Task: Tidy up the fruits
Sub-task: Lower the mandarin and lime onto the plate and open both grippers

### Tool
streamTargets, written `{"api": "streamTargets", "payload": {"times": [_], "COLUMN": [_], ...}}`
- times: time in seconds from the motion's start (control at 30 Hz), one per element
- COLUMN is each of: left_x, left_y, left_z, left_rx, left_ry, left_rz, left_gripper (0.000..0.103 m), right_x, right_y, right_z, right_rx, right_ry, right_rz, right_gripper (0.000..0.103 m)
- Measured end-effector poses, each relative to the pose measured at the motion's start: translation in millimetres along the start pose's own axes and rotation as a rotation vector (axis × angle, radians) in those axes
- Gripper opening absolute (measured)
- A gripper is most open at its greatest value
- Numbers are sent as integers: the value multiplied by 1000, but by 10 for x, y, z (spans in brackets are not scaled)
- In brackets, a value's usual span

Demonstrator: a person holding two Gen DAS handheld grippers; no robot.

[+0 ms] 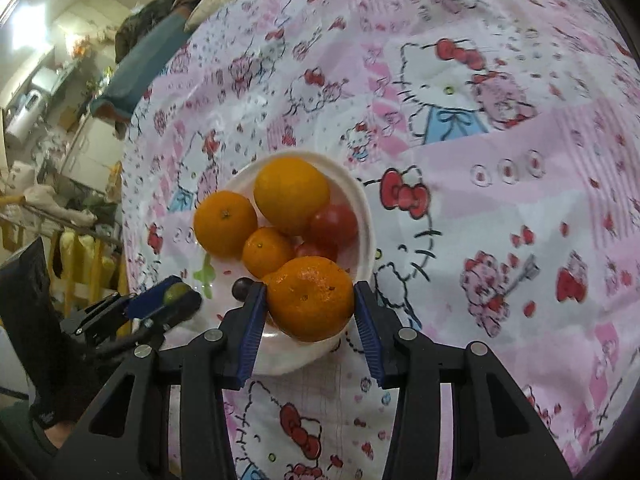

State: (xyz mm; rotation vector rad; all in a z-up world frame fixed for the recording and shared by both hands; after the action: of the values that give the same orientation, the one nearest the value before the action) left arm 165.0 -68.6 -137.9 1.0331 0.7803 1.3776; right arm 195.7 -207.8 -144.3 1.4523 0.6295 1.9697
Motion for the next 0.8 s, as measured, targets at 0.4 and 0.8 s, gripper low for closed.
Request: {"api": "streamTargets", "payload": {"times": [0.4, 0.8], "left_x": [-217, -189], "left_y": [-159, -159], "left_z": [-45, -17], "left_rx": [31, 25], "left_ry": [-23, -27], "left_rz": [-44, -13], "left_gripper": [25, 25], "right_x": [-14, -55], "right_y": [-179, -51], "right_z": [-22, 71], "right_rx": [42, -26], "right_ry": [5, -55], "right_rz": [-8, 44], "right_gripper": [48, 71]}}
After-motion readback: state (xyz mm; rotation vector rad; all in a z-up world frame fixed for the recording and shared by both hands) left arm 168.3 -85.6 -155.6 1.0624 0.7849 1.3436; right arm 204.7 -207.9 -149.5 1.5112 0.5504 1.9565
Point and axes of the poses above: each gripper's, at about its wrist camera, not at the fingertips, and y roughly against the way its jaws point, x to its left, z to its top, the point moved 6 cm from there along -y, roughly the way its jaws point, and after that the axes turned 12 degrees about z, right-handed, at the moved point
